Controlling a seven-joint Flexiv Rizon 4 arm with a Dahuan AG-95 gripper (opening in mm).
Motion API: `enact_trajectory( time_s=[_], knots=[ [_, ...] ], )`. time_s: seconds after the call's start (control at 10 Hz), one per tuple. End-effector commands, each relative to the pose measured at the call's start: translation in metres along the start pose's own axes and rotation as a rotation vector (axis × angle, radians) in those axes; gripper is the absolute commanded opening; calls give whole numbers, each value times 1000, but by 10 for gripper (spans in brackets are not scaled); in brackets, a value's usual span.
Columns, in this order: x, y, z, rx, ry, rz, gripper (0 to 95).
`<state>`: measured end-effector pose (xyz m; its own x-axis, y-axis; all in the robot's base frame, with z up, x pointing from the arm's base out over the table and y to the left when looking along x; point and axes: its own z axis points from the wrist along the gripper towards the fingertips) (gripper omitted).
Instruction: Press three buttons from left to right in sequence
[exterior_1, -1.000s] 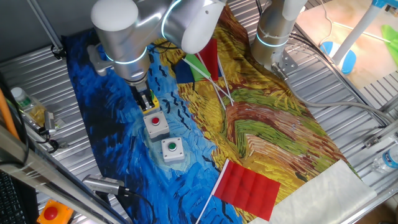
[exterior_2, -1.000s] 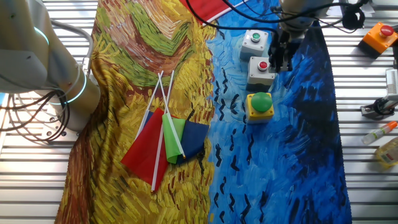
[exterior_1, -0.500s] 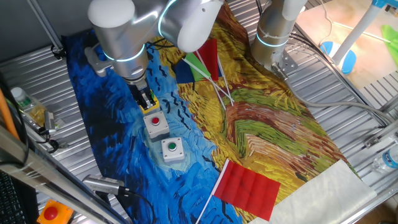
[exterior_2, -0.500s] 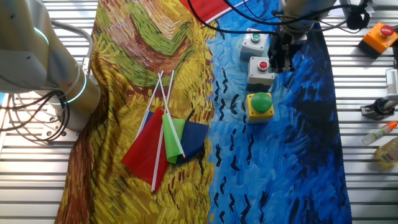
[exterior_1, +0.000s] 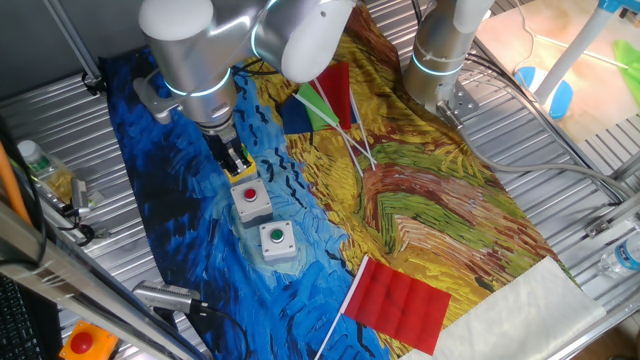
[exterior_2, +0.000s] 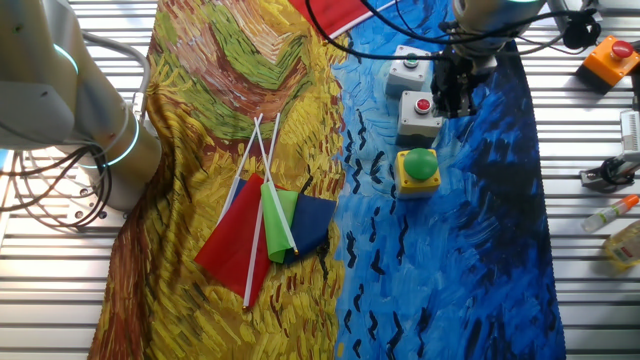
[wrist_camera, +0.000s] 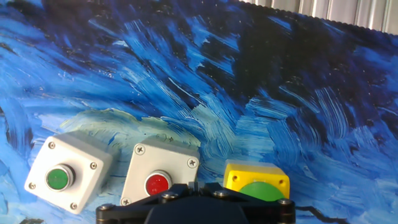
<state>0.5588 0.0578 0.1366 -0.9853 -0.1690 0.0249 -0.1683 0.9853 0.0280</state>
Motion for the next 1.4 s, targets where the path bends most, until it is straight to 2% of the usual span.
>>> enact_trajectory(
  time_s=[0.1, 1.0, 1.4],
  knots=[
    [-1, 0, 0, 5, -3, -1, 0],
    [-1, 0, 0, 0, -2, -6, 0],
    [5, 8, 2, -11, -12, 3, 0]
  ],
)
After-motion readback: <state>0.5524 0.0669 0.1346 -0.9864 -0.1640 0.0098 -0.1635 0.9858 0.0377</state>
